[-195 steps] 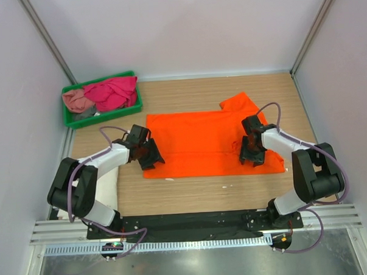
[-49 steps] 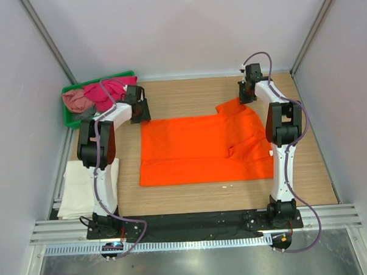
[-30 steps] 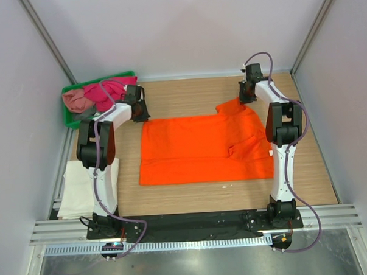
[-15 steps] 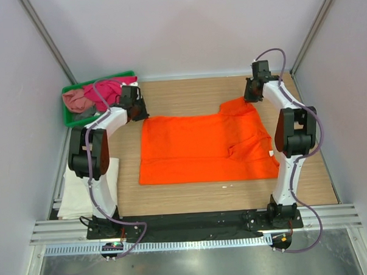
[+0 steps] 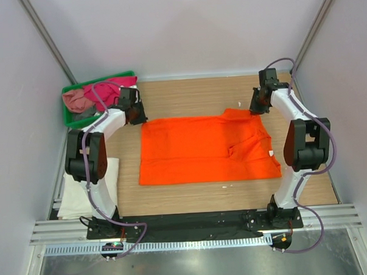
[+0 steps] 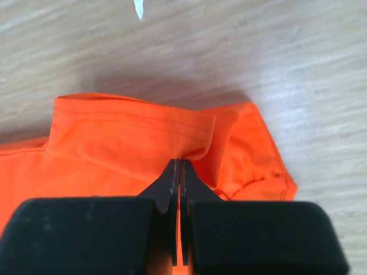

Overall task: Fold and stack the t-shirts
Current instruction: Fold the tshirt

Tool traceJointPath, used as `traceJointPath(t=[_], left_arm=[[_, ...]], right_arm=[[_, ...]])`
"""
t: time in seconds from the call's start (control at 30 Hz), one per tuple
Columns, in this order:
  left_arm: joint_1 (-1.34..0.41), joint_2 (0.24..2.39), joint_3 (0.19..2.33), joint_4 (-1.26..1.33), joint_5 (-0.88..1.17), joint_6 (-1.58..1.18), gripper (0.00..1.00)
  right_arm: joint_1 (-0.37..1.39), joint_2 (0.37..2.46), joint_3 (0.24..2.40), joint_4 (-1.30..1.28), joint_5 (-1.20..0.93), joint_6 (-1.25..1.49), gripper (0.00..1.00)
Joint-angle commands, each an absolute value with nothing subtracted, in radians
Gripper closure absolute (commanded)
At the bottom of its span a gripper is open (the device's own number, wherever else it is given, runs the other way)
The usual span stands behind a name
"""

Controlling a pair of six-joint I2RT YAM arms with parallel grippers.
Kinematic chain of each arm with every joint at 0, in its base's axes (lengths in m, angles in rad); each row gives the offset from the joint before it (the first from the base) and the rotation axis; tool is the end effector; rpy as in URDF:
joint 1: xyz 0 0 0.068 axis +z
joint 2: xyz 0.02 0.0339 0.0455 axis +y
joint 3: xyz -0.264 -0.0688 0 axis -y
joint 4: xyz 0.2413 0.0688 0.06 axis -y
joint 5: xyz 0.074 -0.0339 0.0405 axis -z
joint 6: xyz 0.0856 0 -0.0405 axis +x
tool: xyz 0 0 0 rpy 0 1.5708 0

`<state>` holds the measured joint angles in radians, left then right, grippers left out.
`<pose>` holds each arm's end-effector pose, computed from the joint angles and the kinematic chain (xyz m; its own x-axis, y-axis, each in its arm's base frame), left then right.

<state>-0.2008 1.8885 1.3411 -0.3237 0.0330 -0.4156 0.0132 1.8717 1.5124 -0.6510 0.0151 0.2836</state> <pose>0.4330 -0.0910 0.1679 -0.7747 -0.2541 -0.5790 -0.1012 0.9537 -0.2831 0.4301 0.0044 0.2018 -0.8145 0.2691 -0.5139 0.2320 0.9631 0.1365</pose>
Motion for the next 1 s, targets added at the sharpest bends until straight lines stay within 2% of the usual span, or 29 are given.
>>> traceJointPath(t=[0.0, 0.47, 0.97], left_arm=[[-0.198, 1.807, 1.344, -0.397, 0.006, -0.416, 1.0], [-0.204, 1.643, 1.151, -0.439, -0.006, -0.393, 1.0], [-0.219, 1.62, 1.035, -0.451, 0.034, -0.436, 1.0]], right_arm=[[0.012, 1.746, 1.47, -0.706, -0.02, 0.317, 0.99], [-0.046, 1.548, 1.217, -0.792, 0.041, 0.318, 0.99], [-0.061, 1.526, 1.101, -0.747, 0.031, 0.319, 0.99]])
